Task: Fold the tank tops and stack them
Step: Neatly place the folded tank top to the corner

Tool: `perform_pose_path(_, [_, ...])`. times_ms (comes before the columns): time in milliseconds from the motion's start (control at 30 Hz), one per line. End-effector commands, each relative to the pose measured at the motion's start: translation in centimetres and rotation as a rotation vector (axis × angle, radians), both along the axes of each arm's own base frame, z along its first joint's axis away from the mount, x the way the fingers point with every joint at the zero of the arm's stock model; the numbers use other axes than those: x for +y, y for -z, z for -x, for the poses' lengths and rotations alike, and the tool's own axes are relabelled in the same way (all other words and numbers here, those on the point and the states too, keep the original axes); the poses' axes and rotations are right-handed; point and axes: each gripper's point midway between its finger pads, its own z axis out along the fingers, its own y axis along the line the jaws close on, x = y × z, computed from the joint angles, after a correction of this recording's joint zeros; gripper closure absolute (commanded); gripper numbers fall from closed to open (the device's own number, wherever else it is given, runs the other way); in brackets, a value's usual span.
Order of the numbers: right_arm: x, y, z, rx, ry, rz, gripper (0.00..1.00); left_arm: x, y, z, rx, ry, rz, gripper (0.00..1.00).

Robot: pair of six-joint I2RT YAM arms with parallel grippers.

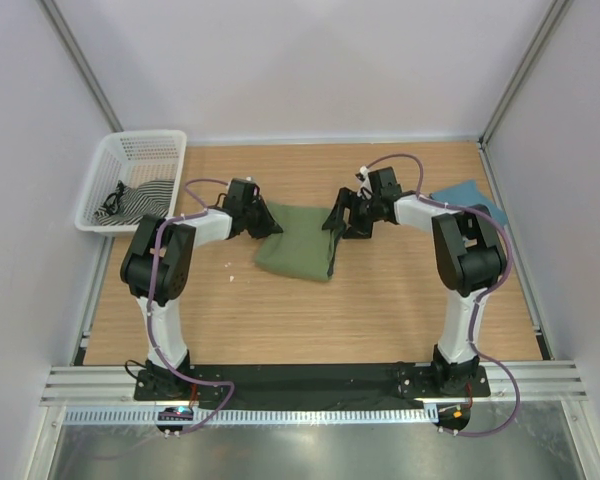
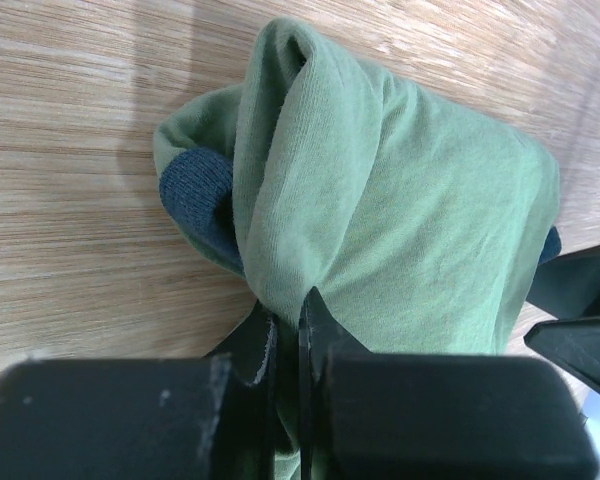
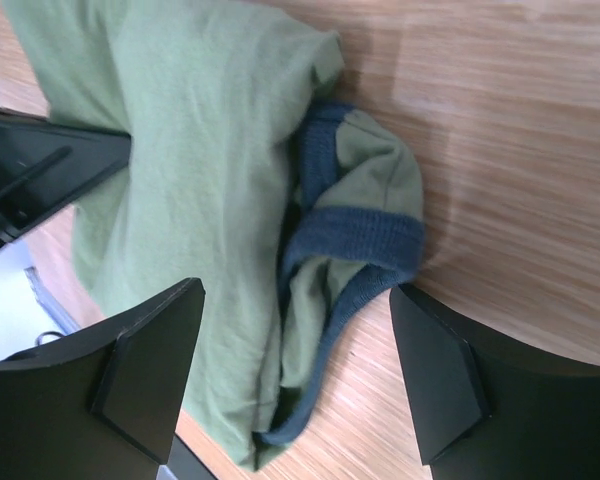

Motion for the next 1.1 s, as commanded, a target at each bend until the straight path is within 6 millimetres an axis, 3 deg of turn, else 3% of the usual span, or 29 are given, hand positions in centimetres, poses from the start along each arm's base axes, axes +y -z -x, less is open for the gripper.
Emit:
perform_pose_path(0, [1.4,-0.1,-1.2,-0.021,-0.001,-0.067,0.20,-0.3,-1.2,0.5,-0.014,0.025,-0.003,1.00])
perform_pose_path(167, [3.5,0.0,-1.0,-0.020,-0.040,-0.108,0.28,-0.5,-1.4,0.4,-0.017,0.026,-0.002,1.00])
perform_pose_path(300, [4.7,-0.1,-0.7,-0.018,-0.062,-0.118,0.45,-0.8,-1.6,0.4,-0.018,0.028,0.001,1.00])
perform_pose_path(333, [4.8,-0.3,-1.0,-0.021,-0.056,-0.128,0.55,-1.0,-1.6,0.4,-0.017,0.027,0.003,1.00])
perform_pose_path(433, [4.8,-0.6,-1.4,-0.026,-0.061,-0.141,0.71,-1.6,-1.7,0.3,-0.023,0.031,0.006,1.00])
perform_pose_path(600, [4.1,-1.6,-2.7,-0.031,-0.061,-0.217,0.89,-2.7,-1.5,-0.2,-0.038,0.020,0.029,1.00])
perform_pose_path(667, [2.8,-1.6,-3.1,-0.033,-0.037,-0.221,0.93,-3.5,-0.9,0.0,-0.021,0.026,0.034,1.00])
perform_pose_path(700, [2.3,-2.0,-3.3,-0.043,-0.032,-0.228,0.94,-4.5,-1.7,-0.6,-0.055,0.040,0.049,1.00])
perform_pose_path(833, [-1.6,-1.9,-3.5,-0.032,0.044,-0.220,0.95,-7.0,-1.7,-1.1,-0.077,0.045,0.051,1.00])
perform_pose_path(967, [-8.0,-0.8,-4.2,-0.019,0.171,-0.121,0.95,-9.5,-1.9,-1.9,-0.110,0.013,0.084,1.00])
perform_pose_path(1000, [-8.9,-0.7,-4.2,-0.015,0.190,-0.115,0.94,-11.0,-2.7,-2.2,-0.138,0.020,0.103,1.00])
perform_pose_path(1067, [-10.4,-0.7,-4.2,-0.014,0.223,-0.098,0.90,-12.3,-2.0,-2.5,-0.142,0.004,0.091,1.00])
